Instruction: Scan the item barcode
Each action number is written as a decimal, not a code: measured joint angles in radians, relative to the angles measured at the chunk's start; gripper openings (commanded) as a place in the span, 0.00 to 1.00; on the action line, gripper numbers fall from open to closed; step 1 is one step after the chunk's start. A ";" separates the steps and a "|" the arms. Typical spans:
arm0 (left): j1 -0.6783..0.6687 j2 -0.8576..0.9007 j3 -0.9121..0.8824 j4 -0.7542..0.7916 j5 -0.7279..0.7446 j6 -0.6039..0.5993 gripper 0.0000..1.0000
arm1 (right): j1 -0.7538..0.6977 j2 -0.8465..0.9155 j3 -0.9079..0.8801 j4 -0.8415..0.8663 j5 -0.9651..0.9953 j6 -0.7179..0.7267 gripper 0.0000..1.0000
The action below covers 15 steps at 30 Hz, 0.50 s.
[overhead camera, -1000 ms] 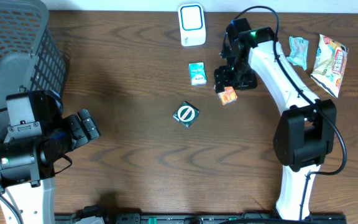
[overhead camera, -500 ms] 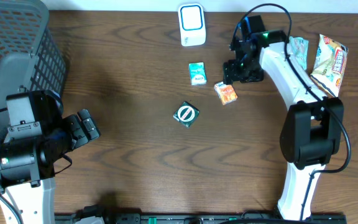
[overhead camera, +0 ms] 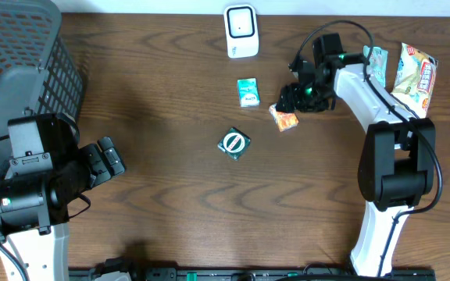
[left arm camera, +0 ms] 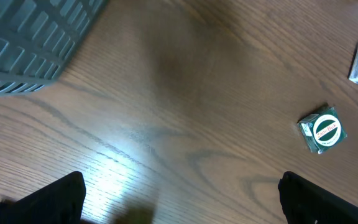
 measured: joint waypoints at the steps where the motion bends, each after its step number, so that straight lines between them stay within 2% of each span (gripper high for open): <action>1: 0.000 0.000 0.000 0.000 0.000 0.000 0.98 | 0.000 0.000 -0.018 0.022 -0.004 0.002 0.64; 6: 0.000 0.000 0.000 0.000 0.000 0.000 0.97 | 0.000 0.000 -0.100 0.112 -0.014 0.012 0.59; 10: 0.000 0.000 0.000 0.000 0.000 0.000 0.98 | 0.000 -0.002 -0.132 0.150 -0.037 0.016 0.44; 15: 0.000 0.000 0.000 0.000 0.000 0.000 0.97 | 0.000 -0.002 -0.145 0.160 -0.050 0.021 0.43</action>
